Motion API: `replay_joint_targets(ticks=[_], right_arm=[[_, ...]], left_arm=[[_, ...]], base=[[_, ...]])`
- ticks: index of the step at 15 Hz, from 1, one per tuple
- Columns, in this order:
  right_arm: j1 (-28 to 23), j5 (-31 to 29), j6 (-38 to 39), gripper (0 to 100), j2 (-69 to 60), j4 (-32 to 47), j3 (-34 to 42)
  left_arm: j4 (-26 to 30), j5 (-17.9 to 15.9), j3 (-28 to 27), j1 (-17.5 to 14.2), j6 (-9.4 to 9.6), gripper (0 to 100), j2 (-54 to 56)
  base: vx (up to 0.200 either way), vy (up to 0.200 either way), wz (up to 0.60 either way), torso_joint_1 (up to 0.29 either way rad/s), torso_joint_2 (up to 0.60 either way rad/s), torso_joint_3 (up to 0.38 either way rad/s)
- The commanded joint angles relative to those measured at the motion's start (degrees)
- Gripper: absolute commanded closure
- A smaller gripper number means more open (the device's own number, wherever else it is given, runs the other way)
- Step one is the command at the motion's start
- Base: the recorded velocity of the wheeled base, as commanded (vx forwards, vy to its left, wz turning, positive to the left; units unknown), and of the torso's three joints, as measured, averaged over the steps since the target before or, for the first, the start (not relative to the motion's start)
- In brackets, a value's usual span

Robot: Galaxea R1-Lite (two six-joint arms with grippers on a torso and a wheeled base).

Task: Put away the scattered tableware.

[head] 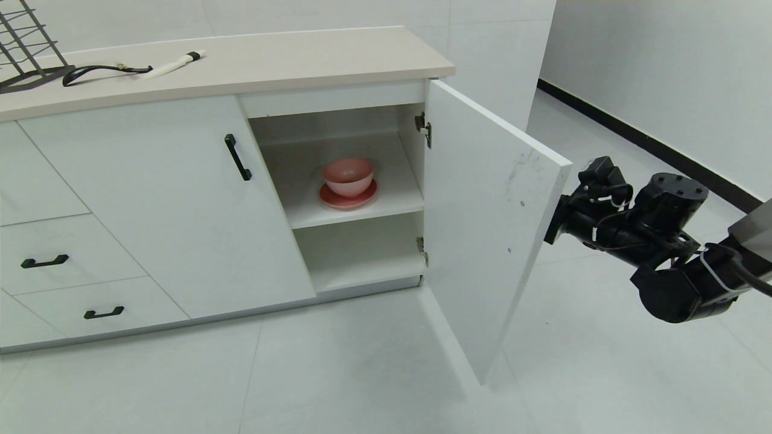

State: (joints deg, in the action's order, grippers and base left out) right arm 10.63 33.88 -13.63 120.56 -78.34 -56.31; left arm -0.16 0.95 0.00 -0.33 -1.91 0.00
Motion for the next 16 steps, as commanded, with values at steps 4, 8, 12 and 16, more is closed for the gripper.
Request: replay_joint_targets(ticks=[4, 8, 12, 16], right_arm=[[4.93, 1.19, -0.43, 100, -3.58, 0.03, 3.66], [9.58, 1.19, -0.7, 100, -3.23, 0.03, 3.84], [14.77, 1.19, -0.7, 100, -2.09, 0.03, 2.87], [18.55, 1.1, -0.61, 100, 0.9, 0.03, -2.4]], left_arm=[[-0.02, 0.02, 0.0, -0.02, -0.02, 0, 0.0], [-0.02, 0.02, 0.0, -0.02, -0.02, 0, 0.0], [-0.02, 0.02, 0.0, -0.02, -0.02, 0, 0.0], [-0.02, 0.02, 0.0, -0.02, -0.02, 0, 0.0]], base=[[0.0, 0.0, 0.0, 0.0, 0.0, 0.0], [0.0, 0.0, 0.0, 0.0, 0.0, 0.0], [0.0, 0.0, 0.0, 0.0, 0.0, 0.0], [0.0, 0.0, 0.0, 0.0, 0.0, 0.0]])
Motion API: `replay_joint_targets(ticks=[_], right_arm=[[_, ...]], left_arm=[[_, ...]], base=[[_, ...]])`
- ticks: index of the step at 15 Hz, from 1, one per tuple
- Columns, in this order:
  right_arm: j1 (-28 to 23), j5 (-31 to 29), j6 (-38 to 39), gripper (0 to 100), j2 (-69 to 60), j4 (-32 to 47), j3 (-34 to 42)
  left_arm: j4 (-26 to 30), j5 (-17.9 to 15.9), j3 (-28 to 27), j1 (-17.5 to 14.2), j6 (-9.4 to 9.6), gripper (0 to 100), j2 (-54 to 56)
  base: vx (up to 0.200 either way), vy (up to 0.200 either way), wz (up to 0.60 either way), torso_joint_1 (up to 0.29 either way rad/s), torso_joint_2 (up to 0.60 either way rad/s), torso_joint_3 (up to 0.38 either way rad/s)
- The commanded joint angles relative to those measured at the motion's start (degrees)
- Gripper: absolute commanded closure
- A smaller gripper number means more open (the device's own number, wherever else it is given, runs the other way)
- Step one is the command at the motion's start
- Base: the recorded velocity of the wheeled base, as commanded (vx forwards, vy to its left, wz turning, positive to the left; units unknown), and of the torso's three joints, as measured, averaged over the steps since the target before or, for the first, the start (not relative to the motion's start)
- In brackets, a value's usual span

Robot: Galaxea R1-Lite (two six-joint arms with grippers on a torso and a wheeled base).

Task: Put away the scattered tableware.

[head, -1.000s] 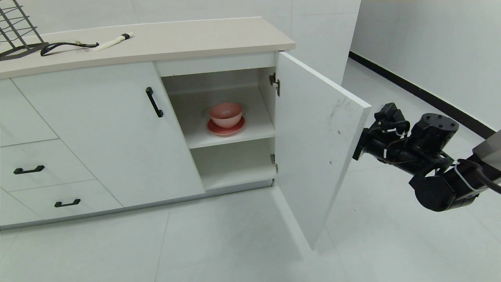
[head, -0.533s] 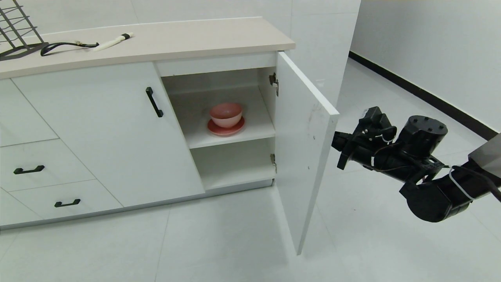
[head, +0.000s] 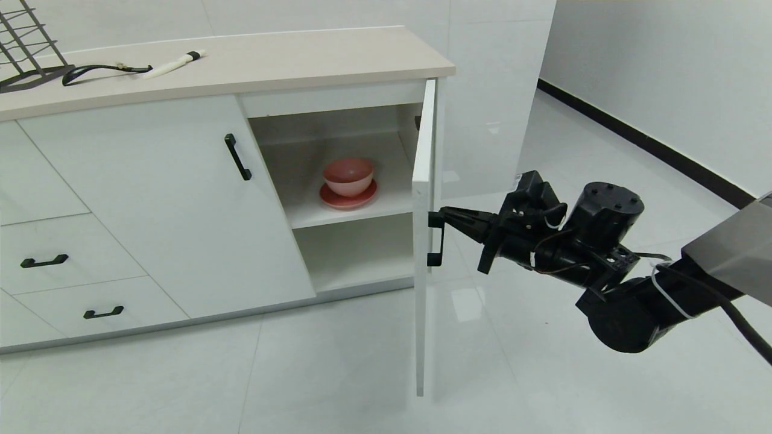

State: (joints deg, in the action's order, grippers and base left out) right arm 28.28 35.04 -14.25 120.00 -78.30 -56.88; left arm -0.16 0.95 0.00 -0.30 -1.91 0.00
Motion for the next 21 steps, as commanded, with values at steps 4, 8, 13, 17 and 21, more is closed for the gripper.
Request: replay_joint_targets(ticks=[4, 8, 13, 17, 21], right_arm=[[2.48, -0.06, 0.01, 100, 3.31, -0.01, -6.05], [4.24, -0.06, 0.01, 100, 4.89, -0.36, -7.19], [6.08, 0.03, 0.1, 100, 7.7, -0.36, -11.59], [6.35, 0.03, 0.1, 100, 10.43, -0.36, -15.89], [7.75, 0.38, 0.54, 100, 17.11, -1.07, -23.71]], left_arm=[[-0.02, 0.02, 0.0, -0.05, 0.16, 0, 0.0], [-0.02, 0.02, 0.0, -0.05, 0.16, 0, 0.0], [-0.02, 0.02, 0.0, -0.05, 0.07, 0, 0.0], [-0.02, 0.02, 0.0, -0.05, 0.07, 0, 0.0], [-0.02, 0.02, 0.0, -0.05, 0.16, 0, 0.0]], base=[[0.0, 0.0, 0.0, 0.0, 0.0, 0.0], [0.0, 0.0, 0.0, 0.0, 0.0, 0.0], [0.0, 0.0, 0.0, 0.0, 0.0, 0.0], [0.0, 0.0, 0.0, 0.0, 0.0, 0.0], [0.0, 0.0, 0.0, 0.0, 0.0, 0.0]])
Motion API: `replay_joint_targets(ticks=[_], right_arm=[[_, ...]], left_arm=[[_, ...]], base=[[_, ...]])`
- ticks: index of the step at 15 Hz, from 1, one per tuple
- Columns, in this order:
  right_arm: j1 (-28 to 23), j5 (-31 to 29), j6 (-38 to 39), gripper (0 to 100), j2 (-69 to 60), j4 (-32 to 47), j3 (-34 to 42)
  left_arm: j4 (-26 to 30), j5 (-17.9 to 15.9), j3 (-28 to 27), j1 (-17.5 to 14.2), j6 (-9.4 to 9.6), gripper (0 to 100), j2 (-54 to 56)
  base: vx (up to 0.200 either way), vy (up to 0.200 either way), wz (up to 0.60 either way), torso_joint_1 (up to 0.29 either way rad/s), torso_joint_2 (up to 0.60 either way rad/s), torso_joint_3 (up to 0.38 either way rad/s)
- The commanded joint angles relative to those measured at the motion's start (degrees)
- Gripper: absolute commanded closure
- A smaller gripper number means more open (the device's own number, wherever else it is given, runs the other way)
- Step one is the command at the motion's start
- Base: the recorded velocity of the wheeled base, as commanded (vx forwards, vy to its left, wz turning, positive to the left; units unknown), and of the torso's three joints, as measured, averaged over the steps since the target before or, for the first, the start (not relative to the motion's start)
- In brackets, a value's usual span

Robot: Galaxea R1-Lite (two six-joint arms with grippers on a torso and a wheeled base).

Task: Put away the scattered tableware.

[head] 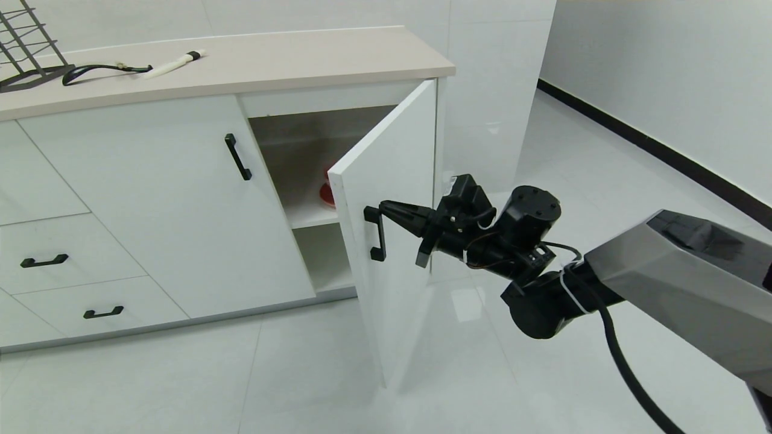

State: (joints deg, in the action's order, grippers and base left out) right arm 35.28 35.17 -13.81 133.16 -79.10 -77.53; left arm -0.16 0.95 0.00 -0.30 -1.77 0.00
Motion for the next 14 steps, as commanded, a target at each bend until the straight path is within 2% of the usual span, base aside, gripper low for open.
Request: replay_joint_targets(ticks=[1, 4, 7, 10, 12, 13, 14], right_arm=[[1.46, 1.66, 0.1, 100, 5.8, -0.35, -5.52], [1.2, 2.62, 0.1, 100, 5.8, -0.88, -7.81], [-0.12, 2.97, 0.1, 100, -0.97, -1.14, -2.45], [-3.2, 3.59, -0.07, 100, -12.84, -1.23, 14.08], [-8.74, 4.03, -0.25, 100, -23.38, -1.84, 27.7], [-10.58, 4.12, -0.25, 100, -26.55, -1.84, 31.04], [-15.42, 4.21, -0.34, 100, -35.07, -1.93, 38.86]], left_arm=[[-0.02, 0.02, 0.0, -0.05, 0.01, 0, 0.0], [-0.02, 0.02, 0.0, -0.05, 0.01, 0, 0.0], [0.07, 0.02, 0.0, -0.05, 0.1, 0, 0.0], [-0.02, 0.02, 0.0, -0.05, -0.25, 0, 0.0], [0.07, 0.02, 0.0, -0.05, -0.17, 0, 0.0], [0.07, 0.02, 0.0, -0.05, -0.17, 0, 0.0], [-0.02, 0.02, 0.0, -0.05, -0.25, 0, 0.0]], base=[[0.0, 0.0, 0.0, 0.0, 0.0, 0.0], [0.0, 0.0, 0.0, 0.0, 0.0, 0.0], [0.0, 0.0, 0.0, 0.0, 0.0, 0.0], [0.0, 0.0, 0.0, 0.0, 0.0, 0.0], [0.0, 0.0, 0.0, 0.0, 0.0, 0.0], [0.0, 0.0, 0.0, 0.0, 0.0, 0.0], [0.0, 0.0, 0.0, 0.0, 0.0, 0.0]])
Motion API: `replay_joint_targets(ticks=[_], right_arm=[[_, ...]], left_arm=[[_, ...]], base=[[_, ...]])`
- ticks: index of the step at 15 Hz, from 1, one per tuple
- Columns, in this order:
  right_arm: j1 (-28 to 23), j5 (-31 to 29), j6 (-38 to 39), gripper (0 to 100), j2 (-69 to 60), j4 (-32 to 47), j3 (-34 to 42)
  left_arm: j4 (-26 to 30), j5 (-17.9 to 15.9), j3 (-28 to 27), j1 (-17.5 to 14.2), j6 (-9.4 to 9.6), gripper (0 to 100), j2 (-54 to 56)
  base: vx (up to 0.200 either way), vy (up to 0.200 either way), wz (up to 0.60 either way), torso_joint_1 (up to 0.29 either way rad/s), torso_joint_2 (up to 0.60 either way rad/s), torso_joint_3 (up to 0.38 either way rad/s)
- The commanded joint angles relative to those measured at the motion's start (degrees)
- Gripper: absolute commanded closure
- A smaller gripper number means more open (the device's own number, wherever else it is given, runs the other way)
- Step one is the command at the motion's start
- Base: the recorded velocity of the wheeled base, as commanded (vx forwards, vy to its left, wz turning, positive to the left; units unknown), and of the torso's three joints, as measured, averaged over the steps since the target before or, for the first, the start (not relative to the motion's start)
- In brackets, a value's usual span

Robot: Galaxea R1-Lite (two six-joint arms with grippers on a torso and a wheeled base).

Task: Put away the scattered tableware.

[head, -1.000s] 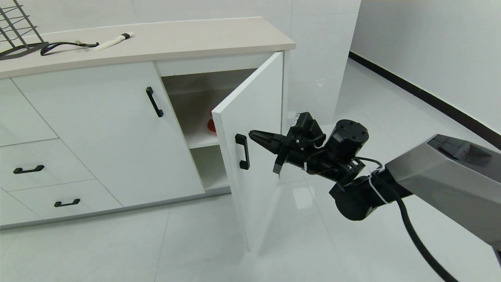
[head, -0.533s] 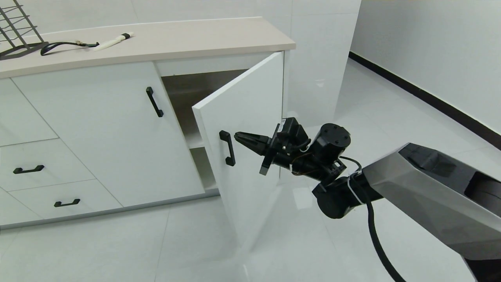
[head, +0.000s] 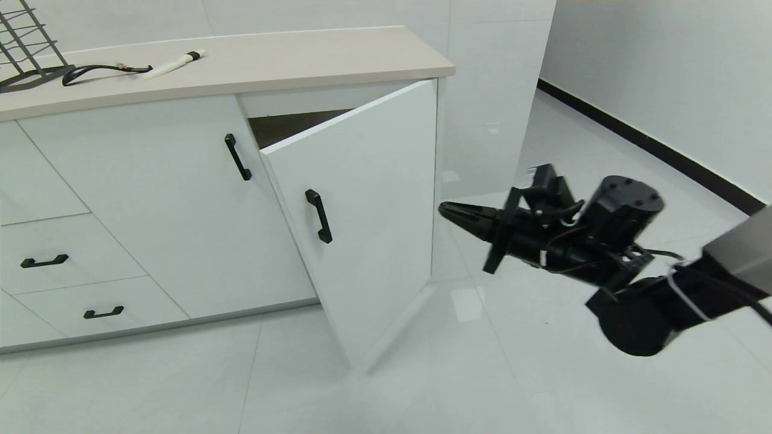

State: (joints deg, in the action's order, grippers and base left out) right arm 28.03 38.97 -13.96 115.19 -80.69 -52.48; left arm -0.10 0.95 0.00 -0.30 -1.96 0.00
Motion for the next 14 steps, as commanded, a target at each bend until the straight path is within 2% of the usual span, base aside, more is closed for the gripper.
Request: replay_joint_targets(ticks=[1, 5, 6, 7, 9, 10, 11, 12, 14], right_arm=[[-12.03, 0.4, -0.1, 100, -26.33, -0.35, 21.1], [-15.11, -0.3, 0.07, 100, -59.73, 2.2, 49.93], [-18.09, -1.53, 0.25, 100, -68.87, 6.16, 52.48], [-20.64, -3.03, 0.86, 100, -77.57, 13.37, 51.87], [-25.3, -10.5, 4.91, 100, -102.01, 38.06, 52.48], [-27.32, -12.61, 6.4, 100, -115.19, 56.52, 51.78], [-28.29, -15.24, 8.33, 100, -114.93, 61.79, 51.6], [-28.29, -20.6, 10.71, 100, -115.19, 61.79, 52.48], [-28.29, -29.83, 11.76, 100, -115.19, 77.09, 52.48]], left_arm=[[0.01, 0.02, 0.0, -0.05, -0.06, 0, 0.0], [-0.08, 0.28, 0.0, -0.05, 0.03, 0, 0.0], [0.01, 0.28, 0.0, -0.05, 0.12, 0, 0.0], [0.01, 0.28, 0.0, -0.05, 0.2, 0, 0.0], [0.01, 0.28, 0.0, -0.05, 0.29, 0, 0.0], [0.01, 0.28, 0.0, -0.05, 0.29, 0, 0.0], [-0.08, 0.28, 0.0, -0.05, 0.2, 0, 0.0], [-0.08, 0.37, 0.0, -0.05, 0.12, 0, 0.0], [0.01, 0.37, 0.0, -0.05, 0.82, 0, 0.0]], base=[[0.0, 0.0, 0.0, 0.0, 0.0, 0.0], [0.0, 0.0, 0.0, 0.0, 0.0, 0.0], [0.0, 0.0, 0.0, 0.0, 0.0, 0.0], [0.0, 0.0, 0.0, 0.0, 0.0, 0.0], [0.0, 0.0, 0.0, 0.0, 0.0, 0.0], [0.0, 0.0, 0.0, 0.0, 0.0, 0.0], [0.0, 0.0, 0.0, 0.0, 0.0, 0.0], [0.0, 0.0, 0.0, 0.0, 0.0, 0.0], [0.0, 0.0, 0.0, 0.0, 0.0, 0.0]])
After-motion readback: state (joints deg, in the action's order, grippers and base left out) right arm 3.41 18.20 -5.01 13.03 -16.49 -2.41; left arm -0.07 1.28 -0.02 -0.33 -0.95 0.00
